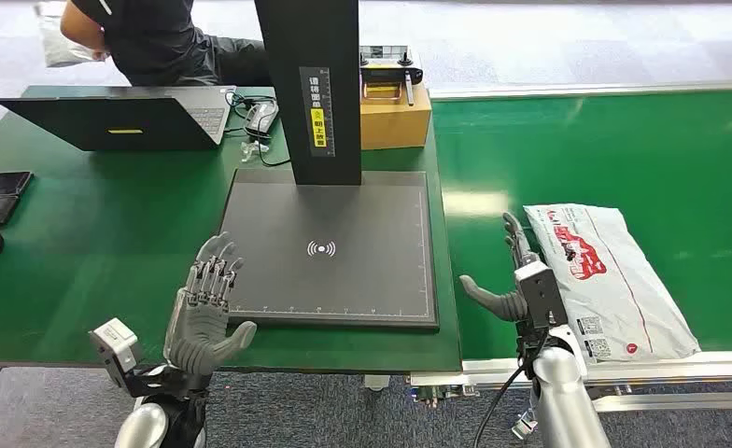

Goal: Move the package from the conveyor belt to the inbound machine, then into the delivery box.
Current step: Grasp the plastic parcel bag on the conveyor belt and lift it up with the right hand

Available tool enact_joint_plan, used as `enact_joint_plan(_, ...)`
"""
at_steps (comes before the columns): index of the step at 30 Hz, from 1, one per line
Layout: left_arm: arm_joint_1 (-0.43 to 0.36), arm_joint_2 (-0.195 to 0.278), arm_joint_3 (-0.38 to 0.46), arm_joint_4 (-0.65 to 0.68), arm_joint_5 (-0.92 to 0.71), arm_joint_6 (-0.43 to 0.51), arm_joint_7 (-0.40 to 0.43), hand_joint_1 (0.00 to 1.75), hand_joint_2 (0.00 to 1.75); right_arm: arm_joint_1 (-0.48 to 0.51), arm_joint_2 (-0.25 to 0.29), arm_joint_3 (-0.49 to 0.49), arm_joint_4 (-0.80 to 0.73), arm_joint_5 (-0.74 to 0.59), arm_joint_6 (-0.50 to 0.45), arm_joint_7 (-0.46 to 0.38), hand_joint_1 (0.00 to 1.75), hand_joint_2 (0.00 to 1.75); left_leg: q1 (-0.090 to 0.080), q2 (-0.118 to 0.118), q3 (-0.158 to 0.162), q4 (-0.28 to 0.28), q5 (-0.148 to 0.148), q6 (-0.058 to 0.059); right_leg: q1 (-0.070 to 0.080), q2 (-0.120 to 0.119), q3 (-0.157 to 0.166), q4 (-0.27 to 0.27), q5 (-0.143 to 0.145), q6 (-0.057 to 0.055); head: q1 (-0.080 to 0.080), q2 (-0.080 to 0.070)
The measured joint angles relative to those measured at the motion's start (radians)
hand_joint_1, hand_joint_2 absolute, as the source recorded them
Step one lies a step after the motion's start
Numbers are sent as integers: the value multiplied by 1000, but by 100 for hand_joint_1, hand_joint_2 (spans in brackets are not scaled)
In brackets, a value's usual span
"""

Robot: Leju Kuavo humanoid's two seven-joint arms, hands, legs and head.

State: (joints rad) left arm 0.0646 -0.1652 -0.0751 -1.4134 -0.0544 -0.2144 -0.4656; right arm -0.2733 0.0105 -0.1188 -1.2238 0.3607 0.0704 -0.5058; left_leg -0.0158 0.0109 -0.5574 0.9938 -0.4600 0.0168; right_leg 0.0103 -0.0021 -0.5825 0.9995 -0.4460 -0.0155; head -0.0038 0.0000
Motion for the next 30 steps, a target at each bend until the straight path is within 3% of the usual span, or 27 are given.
enact_joint_plan(13,11,5,2,0,6,7,-4,0,175,-43,-18,-27,24,57,-38,11,0,175,0,0,0,0,0,0,0,0,0,0,0,0,0,0)
enact_joint_plan(23,27,6,8,-3,42,-4,5,0,175,-77,-79,-130,76,241,-175,163,0,175,-1,-1,0,0,0,1,-1,-1,0,0,0,0,0,0)
enact_joint_plan(30,36,6,11,-14,75,-25,20,0,175,-73,-87,-205,113,262,-236,229,0,175,-1,-1,-1,0,-1,1,-1,-1,-1,0,0,0,0,0)
